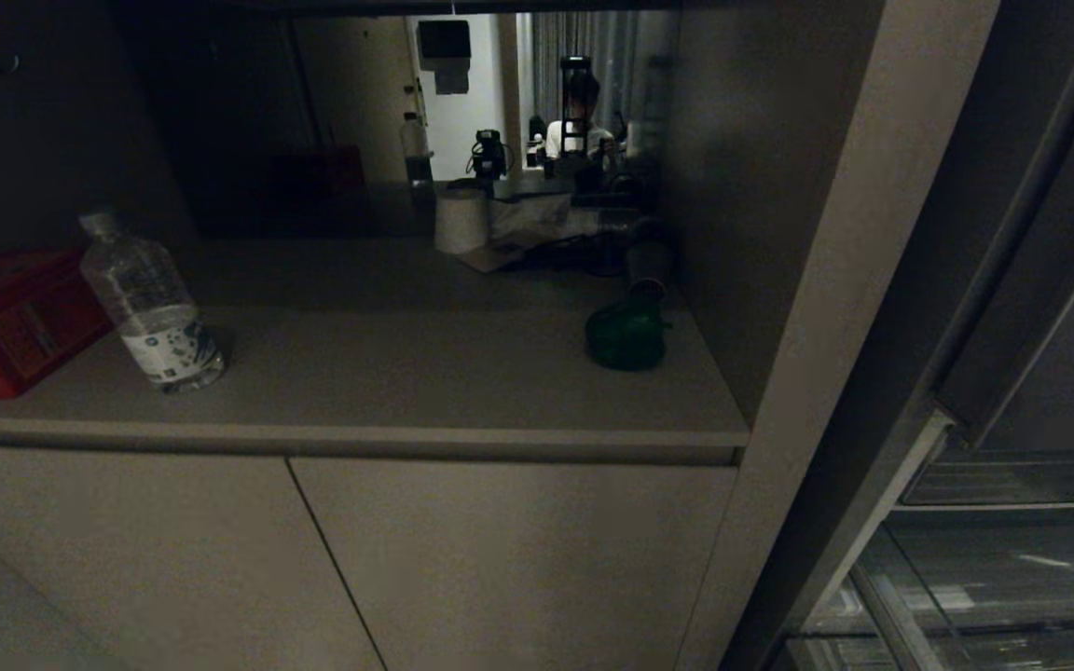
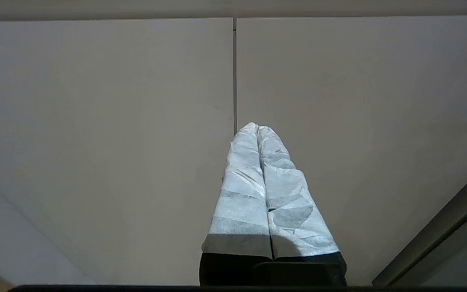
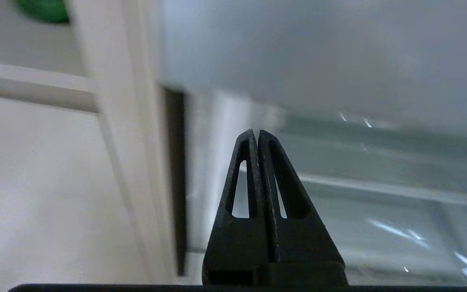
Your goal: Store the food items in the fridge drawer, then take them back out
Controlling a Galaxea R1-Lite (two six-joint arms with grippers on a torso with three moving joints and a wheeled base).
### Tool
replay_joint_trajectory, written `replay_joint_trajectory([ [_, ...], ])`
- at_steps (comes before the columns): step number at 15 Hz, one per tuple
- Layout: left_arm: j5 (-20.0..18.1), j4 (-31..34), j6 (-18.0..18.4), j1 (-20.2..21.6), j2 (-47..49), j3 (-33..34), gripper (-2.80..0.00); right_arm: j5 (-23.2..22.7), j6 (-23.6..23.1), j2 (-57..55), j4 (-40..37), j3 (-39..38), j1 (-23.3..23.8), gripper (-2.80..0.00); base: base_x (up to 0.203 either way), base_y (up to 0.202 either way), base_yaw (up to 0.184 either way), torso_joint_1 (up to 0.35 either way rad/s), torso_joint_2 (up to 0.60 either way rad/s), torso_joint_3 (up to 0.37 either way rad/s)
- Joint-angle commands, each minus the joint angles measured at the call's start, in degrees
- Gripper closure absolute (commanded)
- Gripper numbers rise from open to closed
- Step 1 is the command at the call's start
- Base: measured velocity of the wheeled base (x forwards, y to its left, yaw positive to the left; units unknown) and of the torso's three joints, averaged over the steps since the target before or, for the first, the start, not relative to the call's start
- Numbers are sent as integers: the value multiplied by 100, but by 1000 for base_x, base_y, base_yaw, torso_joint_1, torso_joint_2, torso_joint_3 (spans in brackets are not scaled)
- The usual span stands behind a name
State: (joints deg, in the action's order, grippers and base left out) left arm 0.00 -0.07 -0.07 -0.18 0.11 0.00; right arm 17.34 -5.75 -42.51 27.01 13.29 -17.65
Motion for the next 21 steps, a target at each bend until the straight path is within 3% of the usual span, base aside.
replay_joint_trajectory([
  [1,0,-1,-1,-7,7,0,0,-451,-45,1946,-561,-470,813,0,0,0,0,0,0,0],
  [4,0,-1,-1,1,7,0,0,-1263,-177,2846,-1171,-1451,1446,0,0,0,0,0,0,0],
  [5,0,-1,-1,1,7,0,0,-1614,-177,2986,-1423,-1505,1546,0,0,0,0,0,0,0],
  [7,0,-1,-1,1,7,0,0,-1856,-206,3469,-1952,-1500,1690,0,0,0,0,0,0,0],
  [10,0,-1,-1,1,7,0,0,-1903,-183,4281,-2334,-1453,1778,0,0,0,0,0,0,0],
  [13,0,-1,-1,1,7,0,0,-1771,239,4251,-2226,-1505,1800,0,0,0,0,0,0,0],
  [21,0,-1,-1,-1,7,0,0,-1761,238,4251,-2226,-1505,1800,0,0,0,0,0,0,0],
])
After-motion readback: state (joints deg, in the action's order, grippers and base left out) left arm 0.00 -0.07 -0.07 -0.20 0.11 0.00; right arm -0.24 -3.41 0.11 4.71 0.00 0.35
